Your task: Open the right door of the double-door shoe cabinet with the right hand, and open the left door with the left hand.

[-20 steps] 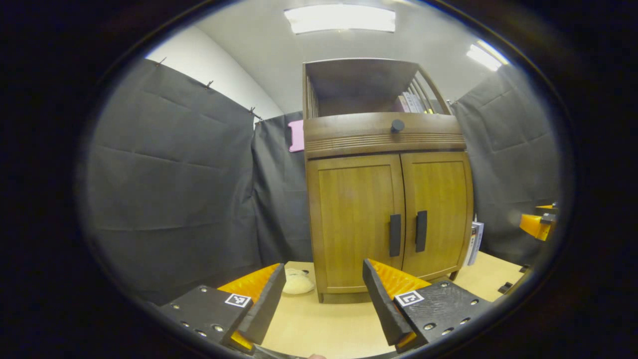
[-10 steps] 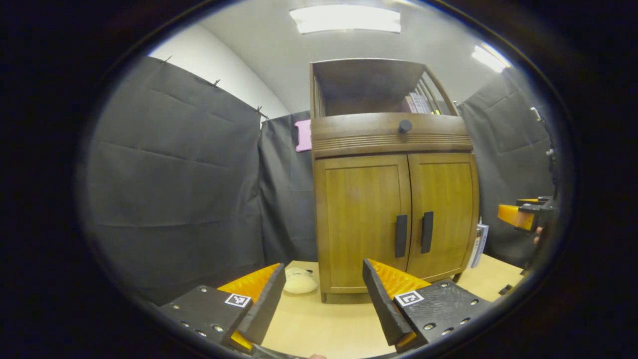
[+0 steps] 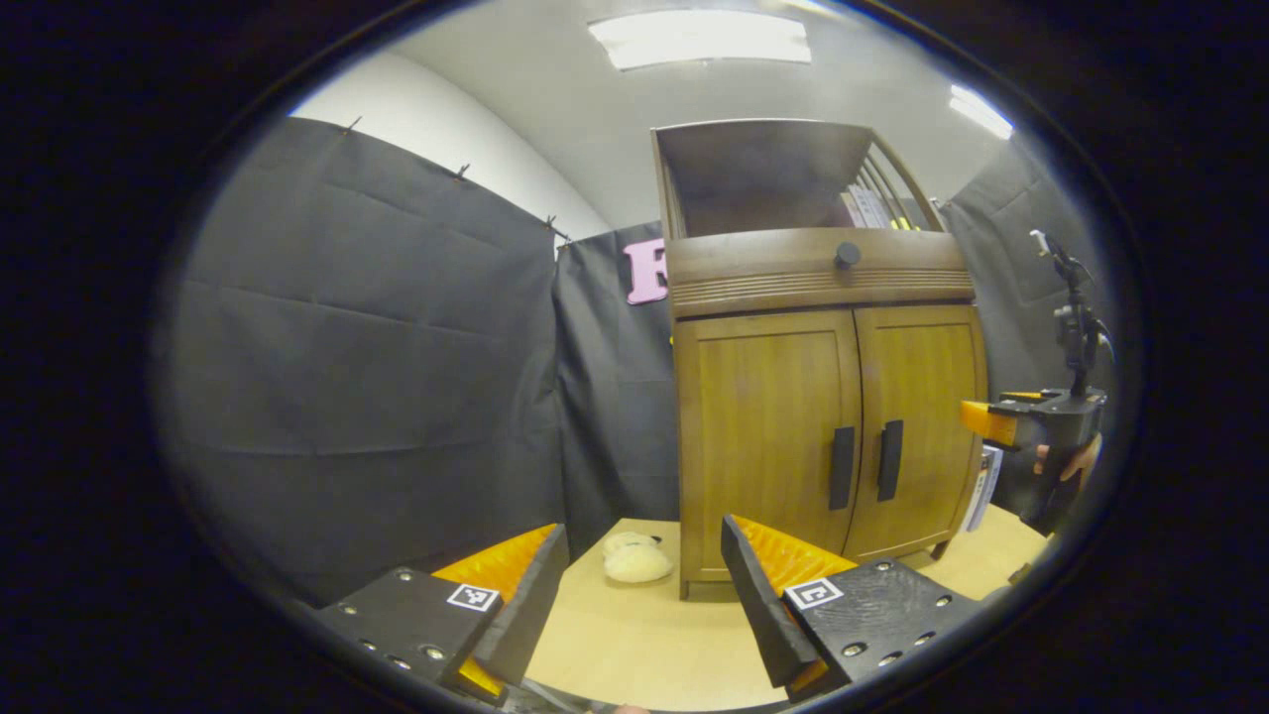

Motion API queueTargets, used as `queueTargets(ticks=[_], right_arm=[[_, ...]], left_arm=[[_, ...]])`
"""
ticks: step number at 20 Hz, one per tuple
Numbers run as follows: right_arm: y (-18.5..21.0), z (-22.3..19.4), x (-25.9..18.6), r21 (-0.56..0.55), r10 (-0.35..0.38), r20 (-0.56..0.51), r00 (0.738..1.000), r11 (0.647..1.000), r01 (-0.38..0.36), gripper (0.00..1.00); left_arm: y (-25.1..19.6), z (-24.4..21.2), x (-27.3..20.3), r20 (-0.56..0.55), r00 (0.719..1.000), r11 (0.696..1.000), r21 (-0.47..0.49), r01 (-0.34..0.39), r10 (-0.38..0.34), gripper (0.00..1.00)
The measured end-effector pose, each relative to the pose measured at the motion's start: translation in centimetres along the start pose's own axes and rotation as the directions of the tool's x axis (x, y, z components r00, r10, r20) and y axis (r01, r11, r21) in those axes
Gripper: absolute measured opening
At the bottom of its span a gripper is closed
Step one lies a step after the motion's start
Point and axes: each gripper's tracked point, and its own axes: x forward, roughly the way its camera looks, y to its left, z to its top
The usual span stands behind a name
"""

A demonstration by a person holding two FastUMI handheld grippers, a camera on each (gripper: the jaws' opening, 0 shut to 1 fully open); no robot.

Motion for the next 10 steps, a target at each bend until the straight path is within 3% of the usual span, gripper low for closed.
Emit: queueTargets(ticks=[10], right_arm=[[2.4,-3.1,6.8,0.013,0.014,-0.054,0.998,1.000,-0.013,0.96]], left_arm=[[1.5,-0.2,0.6,-0.031,0.989,0.989,0.012,-0.144,0.144,0.94]])
